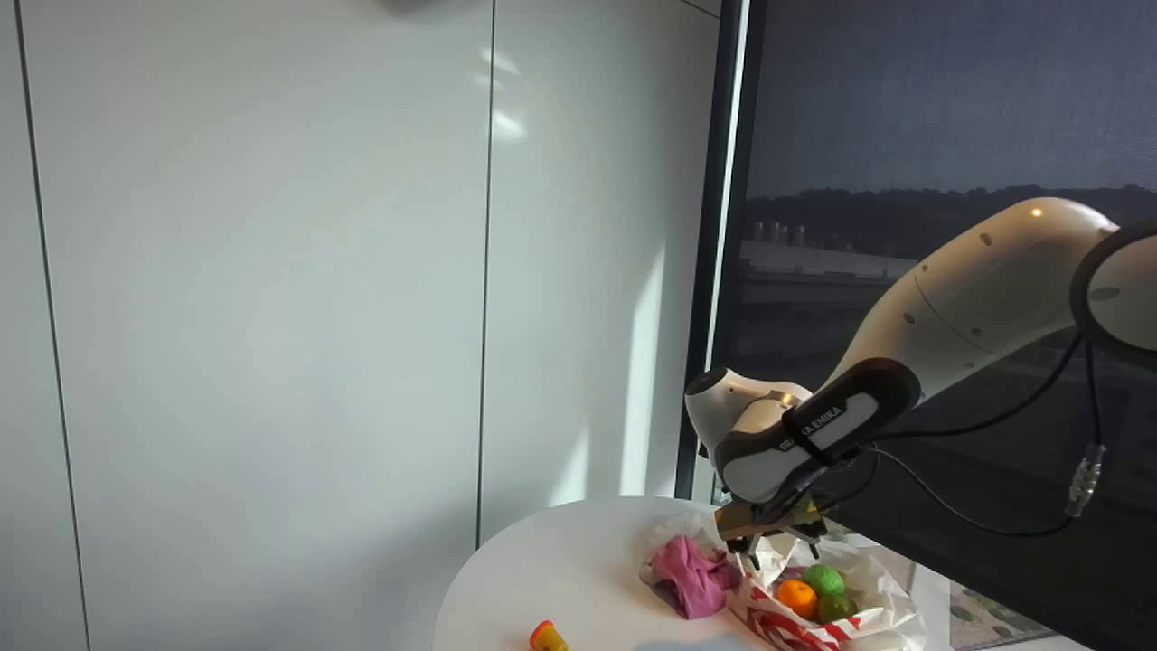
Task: Put the orange, avocado, apple and two yellow containers in the plastic bag.
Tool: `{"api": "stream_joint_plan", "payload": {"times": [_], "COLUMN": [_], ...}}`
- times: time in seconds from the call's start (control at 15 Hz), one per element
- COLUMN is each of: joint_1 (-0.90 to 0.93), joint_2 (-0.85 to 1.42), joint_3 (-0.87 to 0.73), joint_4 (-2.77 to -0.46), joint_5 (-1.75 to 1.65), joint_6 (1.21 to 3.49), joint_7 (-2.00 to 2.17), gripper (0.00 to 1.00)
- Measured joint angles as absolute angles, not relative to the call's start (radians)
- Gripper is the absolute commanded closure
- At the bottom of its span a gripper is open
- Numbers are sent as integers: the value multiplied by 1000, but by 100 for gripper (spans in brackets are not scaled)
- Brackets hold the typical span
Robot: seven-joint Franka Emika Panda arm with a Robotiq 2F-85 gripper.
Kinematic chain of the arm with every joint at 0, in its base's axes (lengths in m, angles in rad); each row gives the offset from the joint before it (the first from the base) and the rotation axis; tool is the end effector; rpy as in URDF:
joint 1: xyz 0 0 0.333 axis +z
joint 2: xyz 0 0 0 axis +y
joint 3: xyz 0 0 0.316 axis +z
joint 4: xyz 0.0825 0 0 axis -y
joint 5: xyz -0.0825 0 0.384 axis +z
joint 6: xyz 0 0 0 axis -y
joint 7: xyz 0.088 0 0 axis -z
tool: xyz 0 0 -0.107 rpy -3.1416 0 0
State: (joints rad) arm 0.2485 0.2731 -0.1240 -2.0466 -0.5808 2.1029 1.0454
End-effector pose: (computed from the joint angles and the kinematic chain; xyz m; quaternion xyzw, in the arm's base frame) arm 0.5692 0.0464 0.2983 0.9256 -0.2679 0.0482 0.2629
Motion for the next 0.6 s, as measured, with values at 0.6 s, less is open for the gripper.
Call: {"api": "stream_joint_plan", "payload": {"times": [0.6], "joint_1": [167], "joint_2": [212], "joint_3": [14], "joint_4": [-2340], "joint_5": [-314], "joint_6": [2210], "joint_7": [668], "gripper": [0]}}
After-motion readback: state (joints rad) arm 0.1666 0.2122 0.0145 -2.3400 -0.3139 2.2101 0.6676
